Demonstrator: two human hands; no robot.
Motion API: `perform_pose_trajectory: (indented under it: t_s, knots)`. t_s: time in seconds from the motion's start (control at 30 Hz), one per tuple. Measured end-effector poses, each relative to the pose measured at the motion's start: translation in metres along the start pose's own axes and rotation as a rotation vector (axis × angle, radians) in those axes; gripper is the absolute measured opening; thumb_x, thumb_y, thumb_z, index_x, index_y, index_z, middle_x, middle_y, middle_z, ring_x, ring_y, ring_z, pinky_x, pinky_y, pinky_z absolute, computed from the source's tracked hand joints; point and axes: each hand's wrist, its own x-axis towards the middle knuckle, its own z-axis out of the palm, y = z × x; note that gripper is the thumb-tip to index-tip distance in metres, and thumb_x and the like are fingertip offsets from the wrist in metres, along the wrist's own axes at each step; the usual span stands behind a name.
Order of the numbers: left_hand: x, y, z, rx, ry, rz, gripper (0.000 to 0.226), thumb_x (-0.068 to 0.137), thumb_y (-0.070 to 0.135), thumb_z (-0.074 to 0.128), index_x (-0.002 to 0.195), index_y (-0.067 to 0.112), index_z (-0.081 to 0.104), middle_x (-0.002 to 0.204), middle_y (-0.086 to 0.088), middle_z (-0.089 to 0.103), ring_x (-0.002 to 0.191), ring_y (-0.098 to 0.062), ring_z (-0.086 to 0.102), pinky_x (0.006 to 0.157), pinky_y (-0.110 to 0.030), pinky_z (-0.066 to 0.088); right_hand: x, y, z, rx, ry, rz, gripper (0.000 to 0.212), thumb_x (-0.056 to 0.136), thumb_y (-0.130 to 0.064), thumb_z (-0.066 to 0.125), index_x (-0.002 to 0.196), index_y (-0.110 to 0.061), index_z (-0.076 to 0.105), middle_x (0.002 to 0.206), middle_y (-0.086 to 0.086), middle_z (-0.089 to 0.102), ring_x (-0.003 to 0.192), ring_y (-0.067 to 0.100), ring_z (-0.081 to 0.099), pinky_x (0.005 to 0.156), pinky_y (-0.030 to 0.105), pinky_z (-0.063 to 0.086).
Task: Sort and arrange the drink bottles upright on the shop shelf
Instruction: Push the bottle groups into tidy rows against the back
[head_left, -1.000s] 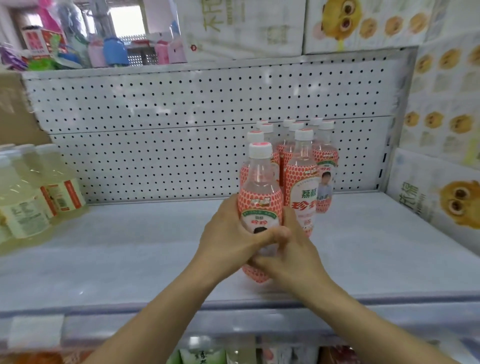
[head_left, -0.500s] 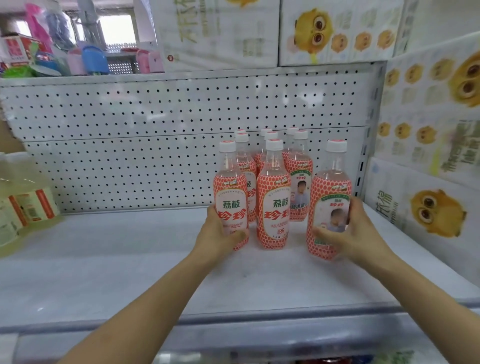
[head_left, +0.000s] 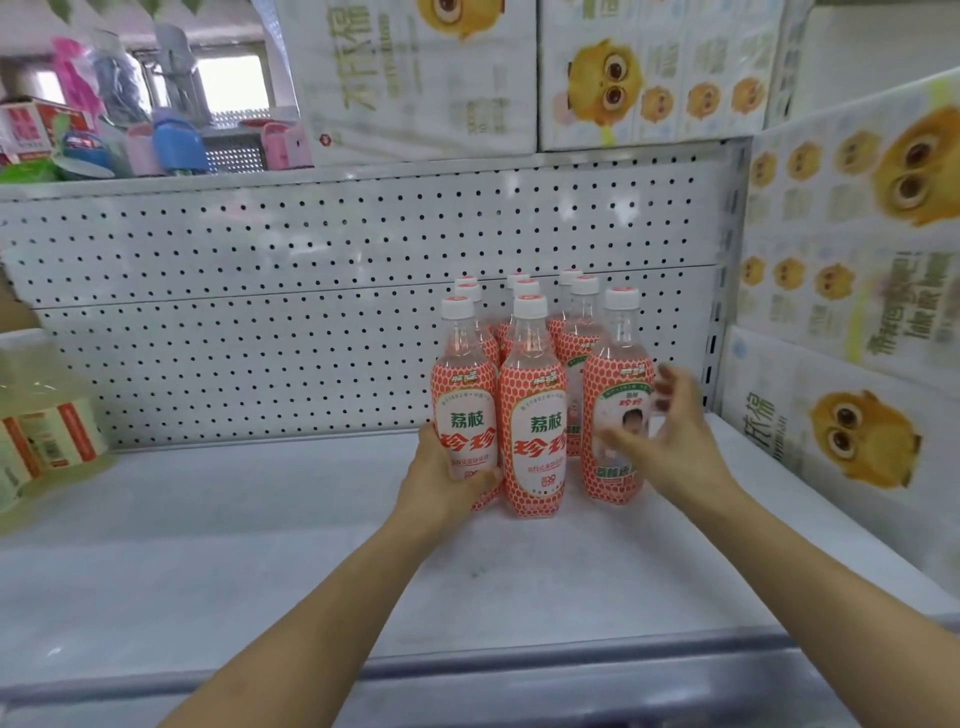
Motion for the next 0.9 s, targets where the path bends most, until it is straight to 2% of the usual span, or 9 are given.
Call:
perform_pose_trajectory:
  t_s: [0.07, 0.13, 0.27, 0.33, 0.43, 0.67, 0.73, 0.8, 0.9]
  knots:
    - [0.000, -0.001, 0.002, 0.009, 0.009, 0.002, 0.067, 0.079, 0.024, 0.084, 0.123, 0.036, 0.034, 0.117, 0.012, 0.060, 0.110, -0.017, 0.060, 0.099, -0.045, 0.052, -0.003, -0.024, -0.002, -0.033, 0.235, -0.234, 0.082, 0.082, -0.038, 0.077, 0.146, -0.021, 0.029, 0.143, -0.001, 0.038, 0.133, 0.012, 0.035, 0.107, 0.031, 0.033]
    - [-0.001, -0.001, 0.004, 0.015, 0.009, 0.003, 0.066, 0.079, 0.026, 0.083, 0.122, 0.037, 0.035, 0.112, 0.017, 0.061, 0.107, -0.016, 0.061, 0.098, -0.044, 0.053, 0.000, -0.060, -0.002, -0.128, 0.283, -0.491, 0.074, 0.084, -0.048, 0.070, 0.144, -0.019, 0.036, 0.138, -0.002, 0.043, 0.130, 0.010, 0.034, 0.106, 0.025, 0.027]
    - [-0.001, -0.001, 0.005, 0.000, 0.003, 0.011, 0.067, 0.078, 0.028, 0.084, 0.122, 0.039, 0.035, 0.111, 0.020, 0.062, 0.105, -0.014, 0.062, 0.095, -0.043, 0.054, 0.023, -0.118, 0.010, -0.692, -0.073, -0.613, 0.095, 0.084, -0.052, 0.068, 0.155, -0.022, 0.013, 0.141, 0.002, 0.051, 0.134, 0.024, 0.042, 0.122, 0.042, 0.008]
    - [-0.001, -0.001, 0.005, -0.014, -0.003, 0.008, 0.068, 0.078, 0.027, 0.084, 0.123, 0.039, 0.035, 0.112, 0.019, 0.063, 0.106, -0.014, 0.062, 0.094, -0.042, 0.055, 0.032, -0.129, 0.013, -0.884, -0.228, -0.604, 0.089, 0.086, -0.047, 0.068, 0.154, -0.026, 0.015, 0.147, 0.007, 0.042, 0.132, 0.028, 0.045, 0.119, 0.045, 0.020]
    - [0.000, -0.003, 0.004, -0.019, -0.020, 0.005, 0.070, 0.078, 0.024, 0.084, 0.125, 0.038, 0.034, 0.115, 0.017, 0.062, 0.110, -0.015, 0.061, 0.095, -0.042, 0.055, 0.039, -0.135, 0.009, -0.860, -0.342, -0.540, 0.079, 0.085, -0.042, 0.073, 0.149, -0.024, 0.031, 0.142, 0.008, 0.038, 0.124, 0.029, 0.047, 0.101, 0.042, 0.045]
    - [0.002, -0.008, 0.006, -0.016, -0.011, 0.012, 0.068, 0.079, 0.021, 0.083, 0.124, 0.038, 0.034, 0.110, 0.020, 0.059, 0.108, -0.014, 0.059, 0.088, -0.035, 0.054, 0.047, -0.129, 0.012, -0.893, -0.294, -0.584, 0.082, 0.085, -0.040, 0.073, 0.150, -0.015, 0.029, 0.140, 0.013, 0.040, 0.120, 0.034, 0.051, 0.098, 0.045, 0.047]
    - [0.002, -0.009, 0.006, -0.011, -0.003, 0.021, 0.068, 0.079, 0.023, 0.083, 0.123, 0.038, 0.035, 0.109, 0.022, 0.059, 0.108, -0.014, 0.059, 0.090, -0.036, 0.053, 0.050, -0.127, 0.012, -0.931, -0.274, -0.611, 0.085, 0.084, -0.045, 0.072, 0.151, -0.016, 0.028, 0.140, 0.012, 0.041, 0.123, 0.034, 0.049, 0.102, 0.043, 0.043]
    - [0.002, -0.009, 0.008, -0.005, 0.006, 0.024, 0.068, 0.079, 0.025, 0.084, 0.122, 0.040, 0.034, 0.107, 0.025, 0.057, 0.105, -0.012, 0.058, 0.088, -0.033, 0.051, 0.052, -0.123, 0.008, -0.959, -0.245, -0.630, 0.094, 0.082, -0.052, 0.071, 0.154, -0.018, 0.021, 0.147, 0.011, 0.038, 0.133, 0.032, 0.040, 0.113, 0.043, 0.029]
    - [0.004, -0.008, 0.008, -0.007, 0.003, 0.016, 0.070, 0.079, 0.024, 0.084, 0.123, 0.041, 0.032, 0.106, 0.026, 0.056, 0.105, -0.012, 0.057, 0.087, -0.032, 0.050, 0.044, -0.106, -0.007, -0.580, -0.014, -0.574, 0.102, 0.080, -0.054, 0.073, 0.156, -0.022, 0.013, 0.158, 0.005, 0.027, 0.144, 0.025, 0.025, 0.119, 0.043, 0.018]
